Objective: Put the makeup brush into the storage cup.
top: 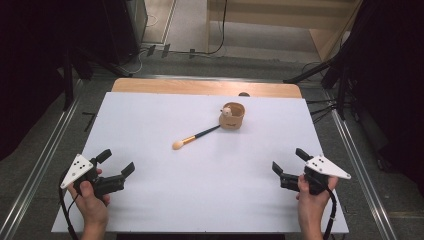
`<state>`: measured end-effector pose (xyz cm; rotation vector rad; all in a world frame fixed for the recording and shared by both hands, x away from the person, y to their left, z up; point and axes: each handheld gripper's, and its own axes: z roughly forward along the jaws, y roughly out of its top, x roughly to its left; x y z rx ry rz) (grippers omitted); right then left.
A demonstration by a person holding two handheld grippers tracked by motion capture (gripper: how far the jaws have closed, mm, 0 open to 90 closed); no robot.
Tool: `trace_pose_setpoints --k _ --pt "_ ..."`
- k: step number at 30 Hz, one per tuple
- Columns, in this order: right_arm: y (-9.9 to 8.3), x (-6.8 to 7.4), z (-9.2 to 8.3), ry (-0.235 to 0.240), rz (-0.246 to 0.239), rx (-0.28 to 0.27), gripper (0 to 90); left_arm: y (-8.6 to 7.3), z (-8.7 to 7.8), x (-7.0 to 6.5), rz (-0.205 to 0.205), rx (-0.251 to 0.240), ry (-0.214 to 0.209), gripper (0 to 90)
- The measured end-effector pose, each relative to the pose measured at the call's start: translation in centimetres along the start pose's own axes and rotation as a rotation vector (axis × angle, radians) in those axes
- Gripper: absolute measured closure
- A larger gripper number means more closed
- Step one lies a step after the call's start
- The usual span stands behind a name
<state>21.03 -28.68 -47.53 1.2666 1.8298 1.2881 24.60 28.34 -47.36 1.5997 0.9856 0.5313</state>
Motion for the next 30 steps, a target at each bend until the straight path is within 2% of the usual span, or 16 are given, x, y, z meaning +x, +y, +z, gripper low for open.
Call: trace_pose_setpoints --k 1,2,5,11,17,22,24,30 --pt "0.0 0.0 0.0 0.000 0.000 0.000 4.6 0.0 0.1 0.0 -0.002 0.002 -0.003 1.9" --pt "0.8 0.4 0.7 0.010 -0.022 0.013 2.1 0.0 0.2 0.0 0.002 0.006 -0.005 1.9" --pt "2.0 1.1 1.6 0.036 -0.044 0.028 0.5 -0.2 0.3 0.0 -0.011 0.014 -0.009 1.9" --pt "4.0 2.0 3.1 0.076 -0.079 0.034 0.4 -0.3 0.4 0.1 -0.011 0.022 -0.004 1.9" --pt "6.3 2.9 5.7 0.112 -0.136 0.061 0.4 -0.4 0.5 0.0 -0.008 0.026 0.009 1.9" --pt "7.4 3.2 7.1 0.139 -0.129 0.067 0.5 -0.5 0.4 -0.1 -0.006 0.026 0.010 1.9" --pt "7.8 3.5 7.9 0.151 -0.142 0.077 0.6 -0.5 0.4 -0.2 -0.005 0.021 0.023 1.9" --pt "9.0 4.3 10.1 0.175 -0.176 0.113 0.8 -0.6 0.5 -0.3 -0.004 0.026 0.019 1.9"
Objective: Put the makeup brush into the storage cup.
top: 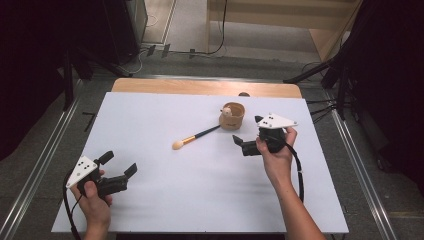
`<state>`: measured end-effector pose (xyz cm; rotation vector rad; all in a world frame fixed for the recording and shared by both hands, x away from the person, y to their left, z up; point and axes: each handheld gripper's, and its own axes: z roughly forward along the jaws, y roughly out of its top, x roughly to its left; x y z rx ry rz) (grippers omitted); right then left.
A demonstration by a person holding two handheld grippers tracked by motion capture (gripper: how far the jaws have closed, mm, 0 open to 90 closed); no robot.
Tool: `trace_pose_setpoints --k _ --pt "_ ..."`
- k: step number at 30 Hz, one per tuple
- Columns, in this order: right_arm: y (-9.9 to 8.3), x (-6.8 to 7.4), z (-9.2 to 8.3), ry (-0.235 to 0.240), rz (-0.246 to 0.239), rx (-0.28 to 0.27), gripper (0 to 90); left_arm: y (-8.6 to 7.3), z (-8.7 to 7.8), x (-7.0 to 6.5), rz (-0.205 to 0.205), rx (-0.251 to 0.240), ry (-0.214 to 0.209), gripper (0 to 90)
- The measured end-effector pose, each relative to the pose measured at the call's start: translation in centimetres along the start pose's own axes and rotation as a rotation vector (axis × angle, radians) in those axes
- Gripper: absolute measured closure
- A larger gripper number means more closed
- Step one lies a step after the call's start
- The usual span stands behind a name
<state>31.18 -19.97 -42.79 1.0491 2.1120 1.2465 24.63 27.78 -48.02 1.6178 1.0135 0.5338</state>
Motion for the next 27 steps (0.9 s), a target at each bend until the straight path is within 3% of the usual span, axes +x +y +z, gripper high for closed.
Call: trace_pose_setpoints --k 16,27 --pt "3.2 1.4 4.6 0.053 -0.094 0.063 2.3 0.0 0.4 -0.4 0.015 0.013 -0.004 1.9" --pt "4.8 2.5 7.4 0.089 -0.153 0.125 3.5 0.1 0.2 -0.3 0.005 0.012 -0.012 1.9"
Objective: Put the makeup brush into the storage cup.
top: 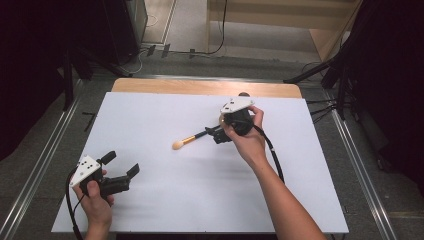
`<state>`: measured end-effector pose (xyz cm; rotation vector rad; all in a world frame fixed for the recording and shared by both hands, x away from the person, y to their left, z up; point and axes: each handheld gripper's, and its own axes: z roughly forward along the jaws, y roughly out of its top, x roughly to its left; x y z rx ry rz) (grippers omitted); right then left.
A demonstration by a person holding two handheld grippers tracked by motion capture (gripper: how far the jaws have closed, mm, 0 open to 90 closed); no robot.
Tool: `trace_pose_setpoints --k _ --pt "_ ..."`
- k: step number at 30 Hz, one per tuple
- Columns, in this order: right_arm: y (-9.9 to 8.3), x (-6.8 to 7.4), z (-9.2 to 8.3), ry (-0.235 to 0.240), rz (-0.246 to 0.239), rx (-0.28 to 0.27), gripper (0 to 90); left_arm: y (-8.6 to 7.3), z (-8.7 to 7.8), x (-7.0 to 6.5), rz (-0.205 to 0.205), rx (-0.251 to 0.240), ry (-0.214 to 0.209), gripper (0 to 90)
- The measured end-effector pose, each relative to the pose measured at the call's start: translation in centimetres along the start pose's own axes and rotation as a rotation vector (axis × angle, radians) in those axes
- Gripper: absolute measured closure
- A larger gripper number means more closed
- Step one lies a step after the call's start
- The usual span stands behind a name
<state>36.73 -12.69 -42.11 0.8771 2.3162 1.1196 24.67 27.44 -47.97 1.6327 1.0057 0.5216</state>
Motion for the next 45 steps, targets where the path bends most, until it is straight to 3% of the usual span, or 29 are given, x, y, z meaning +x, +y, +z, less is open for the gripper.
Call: trace_pose_setpoints --k 22,29,34,39,45 --pt "2.1 1.1 5.5 0.104 -0.204 0.247 8.4 0.3 -0.7 0.4 -0.014 -0.022 -0.002 1.9" --pt "2.4 1.4 7.1 0.166 -0.281 0.316 15.3 0.3 -0.5 0.3 -0.013 -0.021 -0.008 1.9" --pt "2.4 1.6 8.1 0.198 -0.329 0.355 26.2 0.4 -0.5 0.3 -0.017 -0.025 -0.012 2.0" --pt "2.5 1.9 8.7 0.244 -0.353 0.390 33.4 0.4 -0.5 0.3 -0.015 -0.024 -0.013 1.9" --pt "2.7 2.5 9.6 0.248 -0.416 0.417 43.5 0.4 -0.5 0.3 -0.018 -0.026 -0.014 1.9"
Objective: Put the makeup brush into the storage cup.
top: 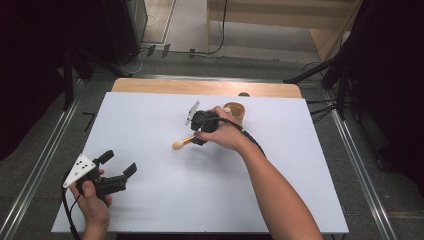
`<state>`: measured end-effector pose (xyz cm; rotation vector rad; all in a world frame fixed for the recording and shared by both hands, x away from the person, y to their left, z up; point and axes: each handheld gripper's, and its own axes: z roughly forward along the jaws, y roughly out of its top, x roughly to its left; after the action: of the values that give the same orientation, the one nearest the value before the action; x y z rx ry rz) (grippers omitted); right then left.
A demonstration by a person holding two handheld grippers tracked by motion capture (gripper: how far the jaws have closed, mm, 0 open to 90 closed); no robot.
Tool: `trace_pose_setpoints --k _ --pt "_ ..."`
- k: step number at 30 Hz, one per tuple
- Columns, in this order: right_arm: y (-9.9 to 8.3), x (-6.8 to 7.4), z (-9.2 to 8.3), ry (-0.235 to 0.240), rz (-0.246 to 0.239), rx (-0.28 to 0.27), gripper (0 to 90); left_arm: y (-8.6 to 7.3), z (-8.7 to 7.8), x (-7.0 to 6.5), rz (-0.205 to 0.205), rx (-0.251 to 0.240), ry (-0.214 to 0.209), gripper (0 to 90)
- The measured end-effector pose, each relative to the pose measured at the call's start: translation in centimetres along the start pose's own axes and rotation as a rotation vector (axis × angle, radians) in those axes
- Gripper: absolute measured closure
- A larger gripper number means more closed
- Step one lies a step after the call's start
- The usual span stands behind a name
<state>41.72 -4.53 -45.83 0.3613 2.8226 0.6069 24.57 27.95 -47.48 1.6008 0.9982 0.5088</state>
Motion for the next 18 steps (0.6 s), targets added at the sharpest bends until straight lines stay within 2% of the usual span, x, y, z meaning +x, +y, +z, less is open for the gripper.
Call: trace_pose_setpoints --k 3,6,8,10,15,18 --pt "0.4 0.2 0.3 0.002 -0.036 0.011 53.8 0.0 0.0 0.0 -0.002 -0.001 0.001 1.9" --pt "0.7 0.4 0.5 0.015 -0.083 0.002 56.4 0.0 -0.1 0.1 -0.002 -0.002 0.002 1.9" --pt "0.9 0.5 0.6 0.029 -0.084 0.007 58.1 0.1 -0.1 0.1 -0.003 -0.003 0.001 1.9" --pt "1.1 0.6 0.7 0.037 -0.106 0.023 60.8 0.1 -0.1 0.1 -0.003 -0.004 0.000 1.9" --pt "1.6 0.7 1.3 0.013 -0.147 0.075 65.4 0.1 -0.1 0.1 -0.004 -0.008 -0.001 1.9" --pt "1.7 0.5 1.5 0.035 -0.157 0.068 66.3 0.1 -0.2 0.2 -0.005 -0.008 -0.002 1.9"
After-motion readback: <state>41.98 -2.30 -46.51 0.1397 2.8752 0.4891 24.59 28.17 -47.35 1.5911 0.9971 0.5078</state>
